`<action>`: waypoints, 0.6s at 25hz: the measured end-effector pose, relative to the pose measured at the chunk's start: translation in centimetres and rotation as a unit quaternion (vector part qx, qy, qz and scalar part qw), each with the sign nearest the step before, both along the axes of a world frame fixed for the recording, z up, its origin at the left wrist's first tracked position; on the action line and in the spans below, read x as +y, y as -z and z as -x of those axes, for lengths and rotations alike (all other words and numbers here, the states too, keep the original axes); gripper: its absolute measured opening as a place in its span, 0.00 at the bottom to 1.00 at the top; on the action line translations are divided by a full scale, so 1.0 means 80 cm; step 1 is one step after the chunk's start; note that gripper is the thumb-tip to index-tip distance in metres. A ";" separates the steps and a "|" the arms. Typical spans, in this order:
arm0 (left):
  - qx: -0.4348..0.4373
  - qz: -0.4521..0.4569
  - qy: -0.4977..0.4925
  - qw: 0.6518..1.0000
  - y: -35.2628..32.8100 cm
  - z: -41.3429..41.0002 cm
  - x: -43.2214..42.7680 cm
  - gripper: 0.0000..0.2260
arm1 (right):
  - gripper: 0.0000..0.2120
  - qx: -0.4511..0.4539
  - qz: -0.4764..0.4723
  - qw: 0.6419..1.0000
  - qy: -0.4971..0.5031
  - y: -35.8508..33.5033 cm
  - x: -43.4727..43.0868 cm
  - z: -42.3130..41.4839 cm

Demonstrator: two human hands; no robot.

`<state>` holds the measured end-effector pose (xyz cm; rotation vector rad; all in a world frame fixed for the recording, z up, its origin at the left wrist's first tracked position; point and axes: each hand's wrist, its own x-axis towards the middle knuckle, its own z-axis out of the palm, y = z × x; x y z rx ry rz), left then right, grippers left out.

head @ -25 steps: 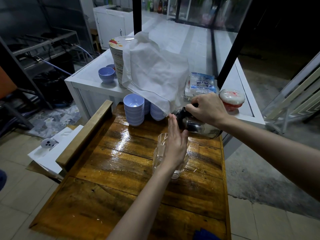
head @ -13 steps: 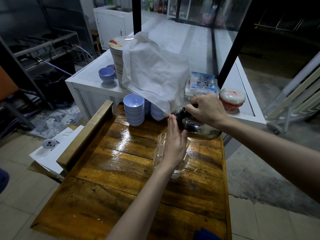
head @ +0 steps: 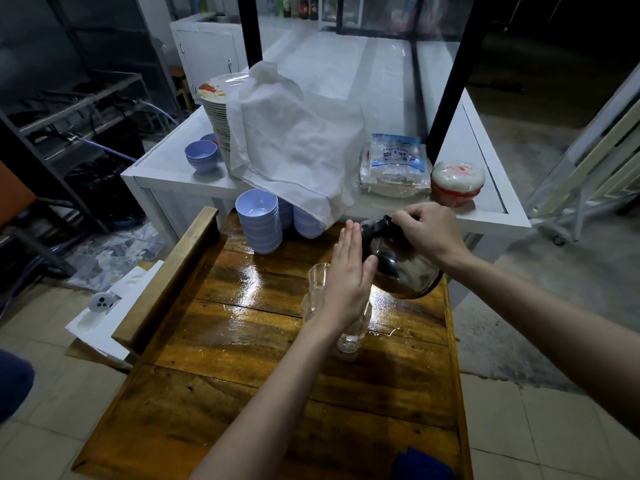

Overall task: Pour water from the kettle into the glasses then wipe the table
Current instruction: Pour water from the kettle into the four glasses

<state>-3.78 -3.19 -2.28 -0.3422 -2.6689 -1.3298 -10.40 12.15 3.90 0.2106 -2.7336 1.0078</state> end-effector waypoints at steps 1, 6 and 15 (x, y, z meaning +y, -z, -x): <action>0.006 0.022 0.017 1.000 -0.001 0.004 0.004 0.26 | 0.19 -0.018 0.041 0.999 0.028 0.009 0.012 -0.005; 0.021 0.150 0.114 0.982 -0.005 0.022 0.036 0.26 | 0.18 -0.053 0.212 0.961 0.169 0.068 0.059 -0.036; -0.026 0.342 0.239 0.908 0.056 0.033 0.091 0.27 | 0.15 -0.136 0.367 0.862 0.321 0.185 0.098 -0.080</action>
